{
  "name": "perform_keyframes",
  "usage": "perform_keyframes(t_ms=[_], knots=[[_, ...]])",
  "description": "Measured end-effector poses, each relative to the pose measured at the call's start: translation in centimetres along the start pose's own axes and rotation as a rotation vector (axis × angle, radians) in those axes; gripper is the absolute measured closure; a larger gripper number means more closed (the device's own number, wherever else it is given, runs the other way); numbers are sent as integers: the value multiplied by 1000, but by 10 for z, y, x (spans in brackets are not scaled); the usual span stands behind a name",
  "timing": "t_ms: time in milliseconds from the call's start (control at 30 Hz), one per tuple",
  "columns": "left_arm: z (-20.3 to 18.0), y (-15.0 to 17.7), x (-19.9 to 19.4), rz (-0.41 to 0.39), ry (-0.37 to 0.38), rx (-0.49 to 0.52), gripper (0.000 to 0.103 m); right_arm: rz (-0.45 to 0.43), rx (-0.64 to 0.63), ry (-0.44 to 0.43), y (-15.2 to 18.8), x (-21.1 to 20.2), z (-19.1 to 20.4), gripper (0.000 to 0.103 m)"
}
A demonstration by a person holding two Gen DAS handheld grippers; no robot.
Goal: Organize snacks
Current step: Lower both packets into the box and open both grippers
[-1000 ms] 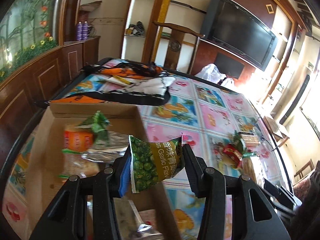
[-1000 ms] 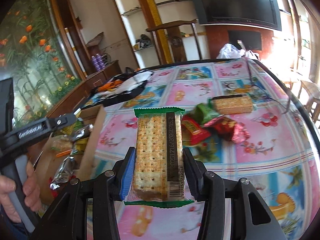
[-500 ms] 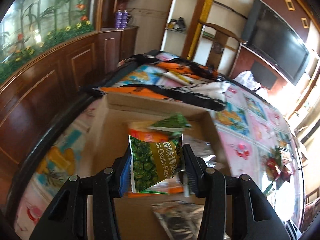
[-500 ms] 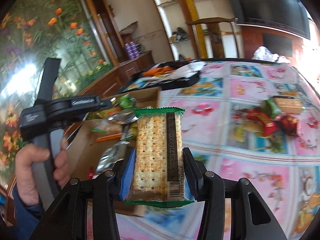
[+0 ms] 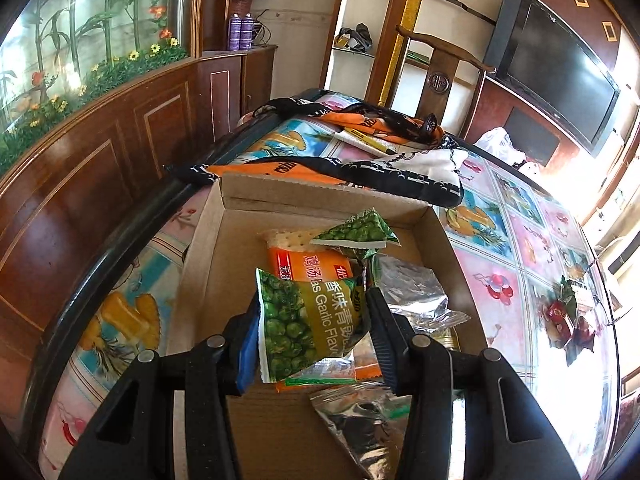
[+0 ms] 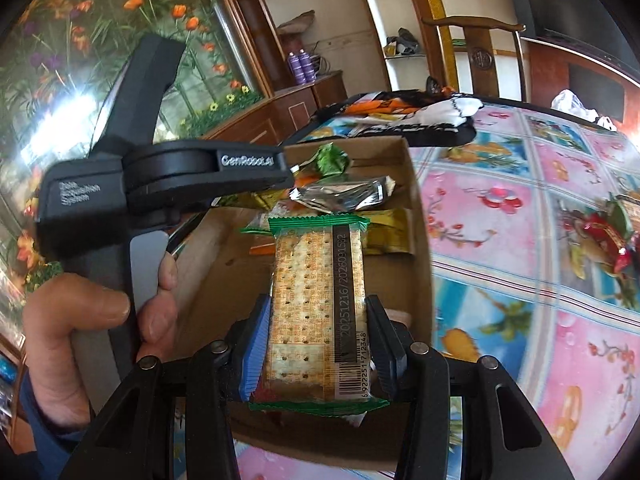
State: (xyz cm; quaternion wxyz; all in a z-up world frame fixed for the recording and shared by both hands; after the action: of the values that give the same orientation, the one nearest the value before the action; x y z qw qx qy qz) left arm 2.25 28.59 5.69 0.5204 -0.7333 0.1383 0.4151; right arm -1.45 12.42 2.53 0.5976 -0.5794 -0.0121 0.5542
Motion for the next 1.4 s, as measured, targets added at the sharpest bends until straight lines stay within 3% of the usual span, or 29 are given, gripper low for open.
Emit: perform_keyframes(t_ms=[667,1000,1400], knots=[[-8,2,-2,-1,12,21,56,5,-96,51,3,15,11,51],[-8,0,-5,-12,31,14,53,-11,-110,-9,4,5,16,50],[-13,-1,-11,-51,-3,36,49,-55,-87,2,-2,-10,7,50]])
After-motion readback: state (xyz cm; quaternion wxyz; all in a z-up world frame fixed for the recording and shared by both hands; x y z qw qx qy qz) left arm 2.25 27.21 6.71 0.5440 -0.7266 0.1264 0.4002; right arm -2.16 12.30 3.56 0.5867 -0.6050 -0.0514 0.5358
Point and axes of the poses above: each gripper's, at about its wrist camera, not at the fingertips, and x roughly the way its jaws point, z to its left, y to its underside, the point moved 1 cm from there along x, roughly the way its jaws point, and after that the axes turned 3 degrees about -y, right-handed, at the moved point
